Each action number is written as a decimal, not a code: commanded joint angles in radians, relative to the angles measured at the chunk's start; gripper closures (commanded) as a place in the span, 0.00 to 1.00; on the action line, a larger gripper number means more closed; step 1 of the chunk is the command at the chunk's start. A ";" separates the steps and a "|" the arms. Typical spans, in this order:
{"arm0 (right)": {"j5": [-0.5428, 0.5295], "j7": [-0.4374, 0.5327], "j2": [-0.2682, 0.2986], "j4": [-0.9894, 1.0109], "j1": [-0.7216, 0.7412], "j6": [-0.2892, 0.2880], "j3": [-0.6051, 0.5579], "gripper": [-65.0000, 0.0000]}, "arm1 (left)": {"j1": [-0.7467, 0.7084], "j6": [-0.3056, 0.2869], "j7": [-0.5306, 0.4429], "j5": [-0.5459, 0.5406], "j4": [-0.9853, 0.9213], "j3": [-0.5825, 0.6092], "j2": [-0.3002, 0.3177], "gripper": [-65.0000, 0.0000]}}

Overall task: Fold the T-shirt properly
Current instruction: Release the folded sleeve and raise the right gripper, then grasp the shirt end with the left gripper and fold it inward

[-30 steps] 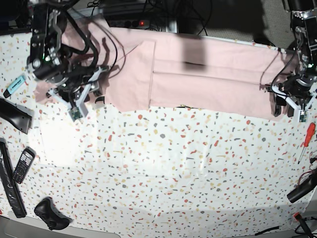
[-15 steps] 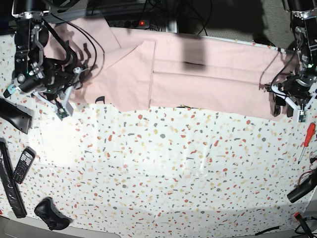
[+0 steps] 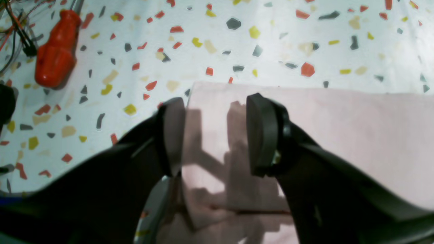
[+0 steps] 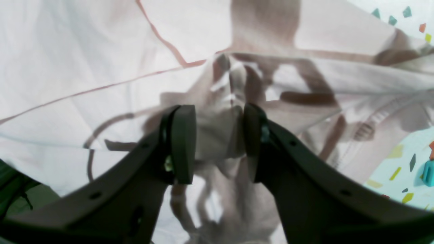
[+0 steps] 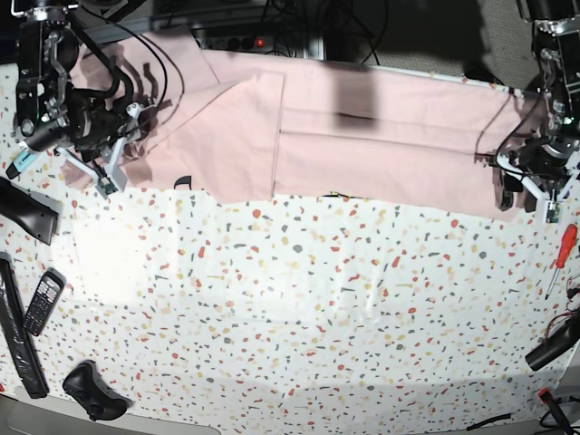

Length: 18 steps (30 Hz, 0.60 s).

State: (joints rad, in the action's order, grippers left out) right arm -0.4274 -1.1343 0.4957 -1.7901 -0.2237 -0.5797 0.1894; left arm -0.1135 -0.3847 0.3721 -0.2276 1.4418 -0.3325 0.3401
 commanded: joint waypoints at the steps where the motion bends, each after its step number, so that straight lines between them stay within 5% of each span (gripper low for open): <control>1: -0.011 0.008 0.014 -0.016 0.010 -0.001 0.008 0.65 | 0.001 0.003 -0.020 -0.010 0.018 -0.009 0.027 0.57; 6: -0.011 0.008 0.014 -0.015 0.010 -0.001 0.008 0.65 | -0.040 0.083 -0.022 -0.017 0.018 -0.013 0.068 0.57; 12: -0.011 0.008 0.014 -0.015 0.010 -0.001 0.008 0.65 | -0.084 0.080 -0.004 -0.118 0.017 -0.108 0.073 0.57; 18: -0.011 0.008 0.014 -0.015 0.010 -0.001 0.008 0.65 | -0.088 -0.087 0.118 -0.323 -0.037 -0.206 0.073 0.57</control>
State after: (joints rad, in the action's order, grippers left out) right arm -0.4297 -1.1343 0.4957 -1.7901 -0.2241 -0.5797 0.1894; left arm -0.2043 -0.4797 0.5049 -0.5438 1.3922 -0.5282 0.3943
